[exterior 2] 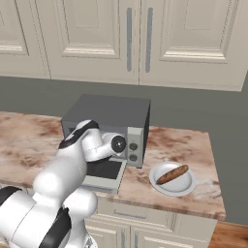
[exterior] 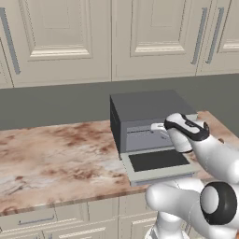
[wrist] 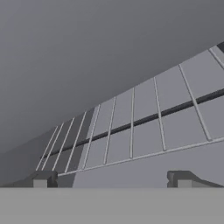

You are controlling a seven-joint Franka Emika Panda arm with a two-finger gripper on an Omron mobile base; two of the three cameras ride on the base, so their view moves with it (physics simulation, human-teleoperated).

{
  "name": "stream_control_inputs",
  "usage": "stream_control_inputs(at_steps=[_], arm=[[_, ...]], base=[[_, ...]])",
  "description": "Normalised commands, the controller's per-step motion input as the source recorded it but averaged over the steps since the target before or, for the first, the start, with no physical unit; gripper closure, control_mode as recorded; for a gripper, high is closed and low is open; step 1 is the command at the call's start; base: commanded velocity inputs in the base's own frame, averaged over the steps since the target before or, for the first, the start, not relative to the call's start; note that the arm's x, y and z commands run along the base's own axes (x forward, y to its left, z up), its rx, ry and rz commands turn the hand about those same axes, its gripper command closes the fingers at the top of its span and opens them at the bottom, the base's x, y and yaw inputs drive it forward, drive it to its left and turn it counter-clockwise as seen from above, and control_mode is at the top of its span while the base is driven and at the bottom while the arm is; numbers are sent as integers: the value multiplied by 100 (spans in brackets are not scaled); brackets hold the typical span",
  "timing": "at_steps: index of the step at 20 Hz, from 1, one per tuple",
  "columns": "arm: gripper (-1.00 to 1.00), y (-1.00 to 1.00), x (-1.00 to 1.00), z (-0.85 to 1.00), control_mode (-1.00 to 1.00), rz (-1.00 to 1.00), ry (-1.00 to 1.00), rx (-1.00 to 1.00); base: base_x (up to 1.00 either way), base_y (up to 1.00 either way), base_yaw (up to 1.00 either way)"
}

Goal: Pull the toaster oven rack outwards. Pick up the baguette from the plate and place it on the toaster oven rack. Close the toaster oven door fully and set the temperature to the lowest setting.

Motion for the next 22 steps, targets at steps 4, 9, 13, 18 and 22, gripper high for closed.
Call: stream_control_inputs(at_steps=[4, 9, 13, 18, 22], arm=[[-100, 0, 7, -2, -100, 0, -1, 0], [-100, 0, 18, -17, -100, -2, -4, 0], [-100, 0, 24, -27, -100, -3, -8, 0], [-100, 0, 19, -20, -100, -1, -9, 0], [-100, 0, 20, -20, -100, 0, -3, 0]], base=[[0, 0, 0], [0, 0, 0], [0, 0, 0], [0, 0, 0], [0, 0, 0]])
